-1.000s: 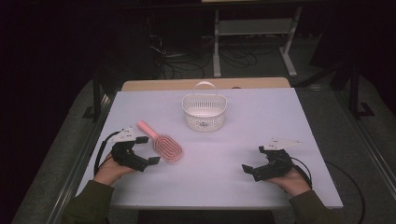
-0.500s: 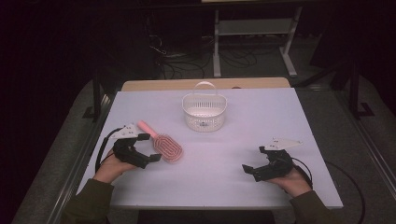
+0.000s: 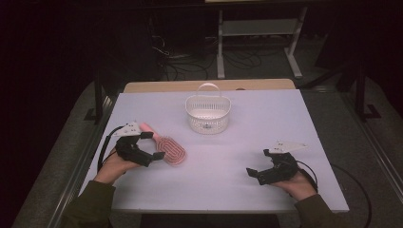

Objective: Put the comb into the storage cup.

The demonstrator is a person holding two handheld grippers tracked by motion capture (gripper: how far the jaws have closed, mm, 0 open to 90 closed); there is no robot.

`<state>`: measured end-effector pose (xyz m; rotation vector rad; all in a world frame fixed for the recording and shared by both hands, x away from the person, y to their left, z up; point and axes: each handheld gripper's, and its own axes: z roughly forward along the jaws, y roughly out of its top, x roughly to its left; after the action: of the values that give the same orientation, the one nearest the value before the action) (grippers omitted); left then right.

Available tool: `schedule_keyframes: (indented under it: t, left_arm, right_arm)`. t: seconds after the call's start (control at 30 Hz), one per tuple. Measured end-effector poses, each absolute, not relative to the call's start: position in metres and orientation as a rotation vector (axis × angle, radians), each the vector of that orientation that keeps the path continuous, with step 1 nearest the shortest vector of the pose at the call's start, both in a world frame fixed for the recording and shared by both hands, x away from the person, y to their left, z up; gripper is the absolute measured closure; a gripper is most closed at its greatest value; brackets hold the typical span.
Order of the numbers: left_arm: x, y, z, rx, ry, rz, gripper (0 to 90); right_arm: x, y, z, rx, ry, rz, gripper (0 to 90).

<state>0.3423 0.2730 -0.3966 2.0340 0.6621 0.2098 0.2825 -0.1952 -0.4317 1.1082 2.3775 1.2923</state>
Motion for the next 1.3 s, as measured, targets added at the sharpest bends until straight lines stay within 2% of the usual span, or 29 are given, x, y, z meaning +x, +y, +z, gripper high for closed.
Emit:
schedule_keyframes:
  t: [1.3]
  left_arm:
    - [0.377,0.264,-0.382,2.047,0.68,0.244,0.0]
  right_arm:
    - [0.282,-0.197,-0.431,1.117,2.367,1.309,0.1]
